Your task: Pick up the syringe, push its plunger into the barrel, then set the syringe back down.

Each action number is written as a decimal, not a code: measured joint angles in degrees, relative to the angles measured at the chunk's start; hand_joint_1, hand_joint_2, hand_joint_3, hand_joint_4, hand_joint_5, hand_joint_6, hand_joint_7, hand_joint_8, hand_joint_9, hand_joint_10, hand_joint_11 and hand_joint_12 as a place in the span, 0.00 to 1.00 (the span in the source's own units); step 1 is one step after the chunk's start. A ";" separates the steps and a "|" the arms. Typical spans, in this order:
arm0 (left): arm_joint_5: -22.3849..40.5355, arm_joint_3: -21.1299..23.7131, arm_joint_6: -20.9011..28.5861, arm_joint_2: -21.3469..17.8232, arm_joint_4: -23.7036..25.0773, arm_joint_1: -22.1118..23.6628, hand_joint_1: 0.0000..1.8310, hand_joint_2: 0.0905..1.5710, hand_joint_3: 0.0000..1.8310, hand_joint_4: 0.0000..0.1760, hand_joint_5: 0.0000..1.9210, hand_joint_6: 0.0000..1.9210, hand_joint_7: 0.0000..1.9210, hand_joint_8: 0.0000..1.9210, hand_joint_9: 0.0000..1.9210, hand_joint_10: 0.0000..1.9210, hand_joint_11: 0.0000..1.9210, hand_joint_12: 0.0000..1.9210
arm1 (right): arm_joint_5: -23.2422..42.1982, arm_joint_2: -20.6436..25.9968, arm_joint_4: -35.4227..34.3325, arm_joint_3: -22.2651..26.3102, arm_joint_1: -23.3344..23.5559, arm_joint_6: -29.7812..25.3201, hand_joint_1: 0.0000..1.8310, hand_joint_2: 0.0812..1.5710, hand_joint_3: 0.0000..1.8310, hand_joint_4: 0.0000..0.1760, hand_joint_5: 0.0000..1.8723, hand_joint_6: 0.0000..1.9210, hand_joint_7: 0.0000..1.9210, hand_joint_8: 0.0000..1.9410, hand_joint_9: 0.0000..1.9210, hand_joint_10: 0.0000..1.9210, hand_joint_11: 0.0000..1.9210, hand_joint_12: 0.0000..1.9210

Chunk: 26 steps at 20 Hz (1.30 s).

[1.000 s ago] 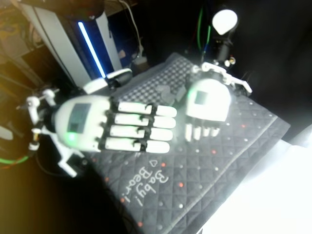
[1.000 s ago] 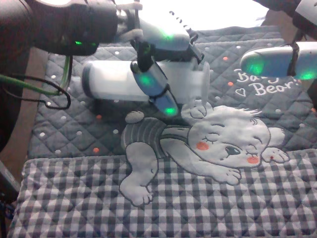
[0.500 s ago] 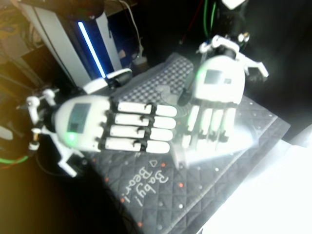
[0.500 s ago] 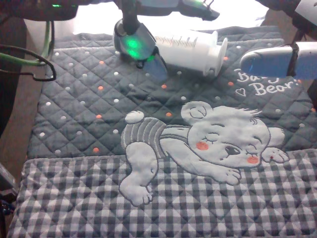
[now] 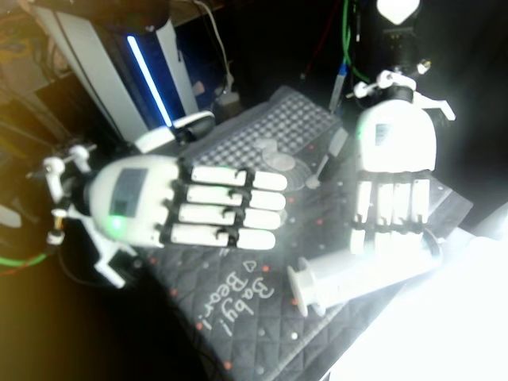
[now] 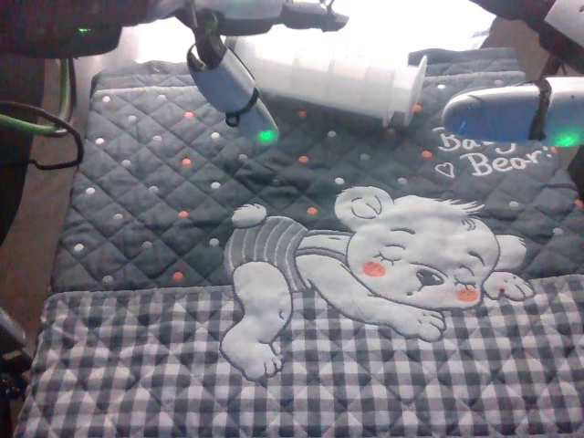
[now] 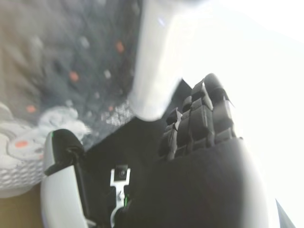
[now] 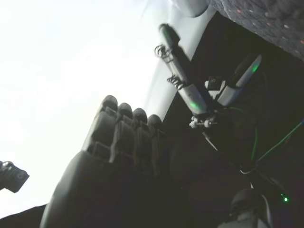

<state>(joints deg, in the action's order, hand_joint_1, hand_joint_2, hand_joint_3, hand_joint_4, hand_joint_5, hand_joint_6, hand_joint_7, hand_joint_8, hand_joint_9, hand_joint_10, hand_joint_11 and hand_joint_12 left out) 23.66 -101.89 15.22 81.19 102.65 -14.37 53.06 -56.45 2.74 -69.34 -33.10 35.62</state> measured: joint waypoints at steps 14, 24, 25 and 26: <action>-2.54 0.02 0.00 -0.81 -10.86 0.33 0.34 0.48 0.00 0.50 0.00 0.00 0.03 0.00 0.07 0.00 0.00 0.24 | 0.28 -0.07 -0.11 0.09 -0.02 0.00 0.00 0.47 0.00 0.00 0.07 0.00 0.02 0.00 0.00 0.00 0.00 0.00; -5.62 -2.73 -0.17 2.25 -15.28 0.33 0.34 0.51 0.00 0.81 0.00 0.00 0.04 0.00 0.09 0.00 0.04 0.22 | 0.74 0.17 -0.07 0.50 -0.02 0.00 0.00 0.47 0.00 0.00 0.08 0.00 0.03 0.00 0.00 0.00 0.00 0.00; -5.62 -3.82 -0.15 3.82 -14.58 0.33 0.34 0.51 0.00 0.78 0.00 0.00 0.03 0.00 0.09 0.00 0.03 0.31 | 0.79 0.17 0.02 0.52 -0.02 0.02 0.00 0.47 0.00 0.00 0.08 0.00 0.02 0.00 0.00 0.00 0.00 0.00; -5.62 -4.87 -0.02 5.29 -12.33 0.39 0.31 0.52 0.00 0.79 0.00 0.00 0.01 0.00 0.02 0.02 0.01 0.09 | 0.87 0.13 0.07 0.52 -0.02 0.02 0.00 0.48 0.00 0.00 0.08 0.00 0.02 0.00 0.00 0.00 0.00 0.00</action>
<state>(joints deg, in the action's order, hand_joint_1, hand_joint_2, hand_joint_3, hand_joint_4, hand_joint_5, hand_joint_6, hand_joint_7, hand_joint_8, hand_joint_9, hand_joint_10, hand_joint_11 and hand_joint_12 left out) 18.04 -106.76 15.20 86.48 90.32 -13.98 53.93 -56.31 2.81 -68.82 -33.12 35.64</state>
